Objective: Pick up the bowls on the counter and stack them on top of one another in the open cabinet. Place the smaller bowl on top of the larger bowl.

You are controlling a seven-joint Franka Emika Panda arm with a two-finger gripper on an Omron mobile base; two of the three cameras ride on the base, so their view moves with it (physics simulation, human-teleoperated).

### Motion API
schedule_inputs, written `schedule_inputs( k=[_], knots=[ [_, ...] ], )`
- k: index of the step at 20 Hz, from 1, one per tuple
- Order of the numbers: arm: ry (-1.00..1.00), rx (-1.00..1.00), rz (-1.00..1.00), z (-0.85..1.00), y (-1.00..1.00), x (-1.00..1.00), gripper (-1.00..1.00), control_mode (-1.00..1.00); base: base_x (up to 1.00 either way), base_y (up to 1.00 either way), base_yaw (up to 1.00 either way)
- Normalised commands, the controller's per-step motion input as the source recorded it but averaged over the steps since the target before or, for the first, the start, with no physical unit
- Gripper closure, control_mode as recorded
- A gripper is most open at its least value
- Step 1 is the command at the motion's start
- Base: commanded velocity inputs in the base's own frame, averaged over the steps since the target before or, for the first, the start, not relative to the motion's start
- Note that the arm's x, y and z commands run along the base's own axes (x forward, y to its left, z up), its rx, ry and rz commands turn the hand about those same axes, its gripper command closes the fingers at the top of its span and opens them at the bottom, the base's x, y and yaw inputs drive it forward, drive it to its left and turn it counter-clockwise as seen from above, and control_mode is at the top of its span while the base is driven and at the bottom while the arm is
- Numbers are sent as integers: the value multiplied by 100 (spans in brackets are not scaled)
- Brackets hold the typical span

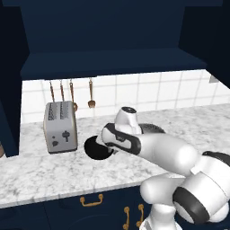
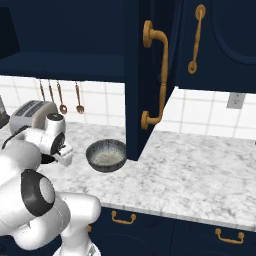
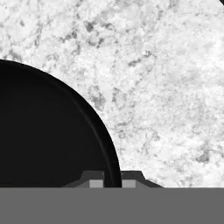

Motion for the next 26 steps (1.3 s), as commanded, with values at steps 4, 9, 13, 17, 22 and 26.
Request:
schedule_inputs(
  k=[4, 9, 13, 17, 22, 26],
  knots=[
    [-8, 17, -5, 99, -94, -29, 100, -100, 0, 0, 0],
    [-1, 18, -2, 51, -100, -6, 100, -100, 0, 0, 0],
    [2, 14, -5, 19, -100, 8, 100, -100, 0, 0, 0],
    [11, 4, -11, 0, -100, 42, 100, -100, 0, 0, 0],
    [11, 0, -12, 0, -60, 91, 100, -100, 0, 0, 0],
    [5, -2, -3, -28, -23, 57, 100, -100, 0, 0, 0]
  ],
)
